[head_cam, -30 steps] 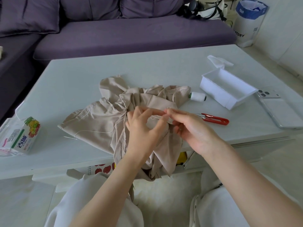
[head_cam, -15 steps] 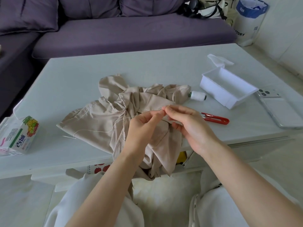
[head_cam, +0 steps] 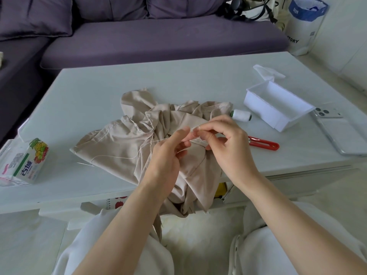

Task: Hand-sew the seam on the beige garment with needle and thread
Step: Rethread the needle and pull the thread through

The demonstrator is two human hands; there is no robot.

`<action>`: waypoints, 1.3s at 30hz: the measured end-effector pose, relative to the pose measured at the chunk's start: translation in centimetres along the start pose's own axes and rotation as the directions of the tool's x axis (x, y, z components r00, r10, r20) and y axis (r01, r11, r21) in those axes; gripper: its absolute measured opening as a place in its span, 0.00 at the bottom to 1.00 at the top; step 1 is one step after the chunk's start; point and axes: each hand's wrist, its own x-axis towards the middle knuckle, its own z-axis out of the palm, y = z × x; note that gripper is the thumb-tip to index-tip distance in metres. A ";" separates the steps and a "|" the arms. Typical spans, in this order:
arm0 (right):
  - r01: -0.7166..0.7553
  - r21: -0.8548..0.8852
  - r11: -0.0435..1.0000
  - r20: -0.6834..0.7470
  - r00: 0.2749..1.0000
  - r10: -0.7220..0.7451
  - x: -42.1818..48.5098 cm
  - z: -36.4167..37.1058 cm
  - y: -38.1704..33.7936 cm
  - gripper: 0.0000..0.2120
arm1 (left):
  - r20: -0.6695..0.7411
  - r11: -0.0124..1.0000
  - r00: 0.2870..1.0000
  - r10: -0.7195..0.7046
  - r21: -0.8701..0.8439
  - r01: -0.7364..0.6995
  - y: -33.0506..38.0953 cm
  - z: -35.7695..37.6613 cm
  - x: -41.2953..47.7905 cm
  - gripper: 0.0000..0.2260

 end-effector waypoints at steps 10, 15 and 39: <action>-0.028 0.069 0.997 0.022 0.999 0.027 -0.1 0.1 -0.1 0.05 | -0.014 0.985 0.992 0.122 0.127 -0.120 -0.4 0.2 -0.3 0.06; -0.251 0.262 0.932 0.087 0.968 0.237 -0.1 0.0 -0.7 0.05 | -0.098 0.950 0.968 0.233 0.233 -0.205 -0.2 0.5 -0.5 0.09; -0.553 0.390 0.736 0.177 0.829 0.530 0.2 -0.3 -2.2 0.04 | -0.116 0.901 0.943 0.311 0.352 -0.254 -0.6 0.2 0.1 0.04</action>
